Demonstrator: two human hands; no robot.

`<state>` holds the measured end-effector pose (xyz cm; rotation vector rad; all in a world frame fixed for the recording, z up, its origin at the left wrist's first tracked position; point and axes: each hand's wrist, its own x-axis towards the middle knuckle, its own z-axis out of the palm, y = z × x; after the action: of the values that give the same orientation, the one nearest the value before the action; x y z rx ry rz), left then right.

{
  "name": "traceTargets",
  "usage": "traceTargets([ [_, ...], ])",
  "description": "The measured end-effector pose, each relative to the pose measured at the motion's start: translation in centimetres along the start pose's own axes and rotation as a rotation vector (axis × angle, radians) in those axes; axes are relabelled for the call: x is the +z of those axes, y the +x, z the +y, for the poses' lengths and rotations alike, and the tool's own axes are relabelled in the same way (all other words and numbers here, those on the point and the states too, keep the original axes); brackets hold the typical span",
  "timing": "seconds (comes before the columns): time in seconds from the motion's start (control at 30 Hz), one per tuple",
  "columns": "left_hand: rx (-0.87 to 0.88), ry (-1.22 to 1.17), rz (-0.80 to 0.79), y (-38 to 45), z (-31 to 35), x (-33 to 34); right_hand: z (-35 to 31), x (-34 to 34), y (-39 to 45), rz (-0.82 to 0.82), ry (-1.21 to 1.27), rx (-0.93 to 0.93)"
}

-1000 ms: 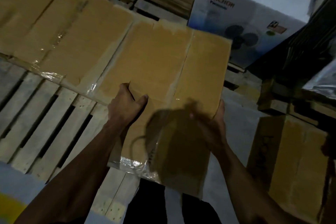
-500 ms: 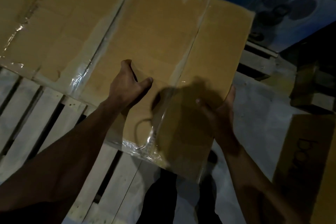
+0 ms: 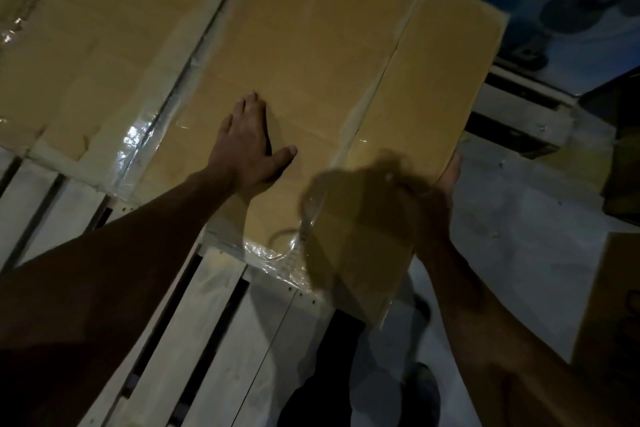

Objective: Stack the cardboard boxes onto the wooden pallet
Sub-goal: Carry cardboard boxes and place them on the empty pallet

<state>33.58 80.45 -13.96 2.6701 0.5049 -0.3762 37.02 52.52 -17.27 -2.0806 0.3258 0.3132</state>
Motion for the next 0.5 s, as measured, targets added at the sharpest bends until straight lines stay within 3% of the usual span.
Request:
traceTargets([
  [0.33,0.013,0.173,-0.182,-1.2,-1.0,-1.3,-1.1,-0.1,-1.6,-0.042,-0.094,0.059],
  [0.5,0.060,0.162,-0.279,-4.7,-3.2,-2.7,-0.8,0.4,-6.9,-0.142,-0.470,0.019],
])
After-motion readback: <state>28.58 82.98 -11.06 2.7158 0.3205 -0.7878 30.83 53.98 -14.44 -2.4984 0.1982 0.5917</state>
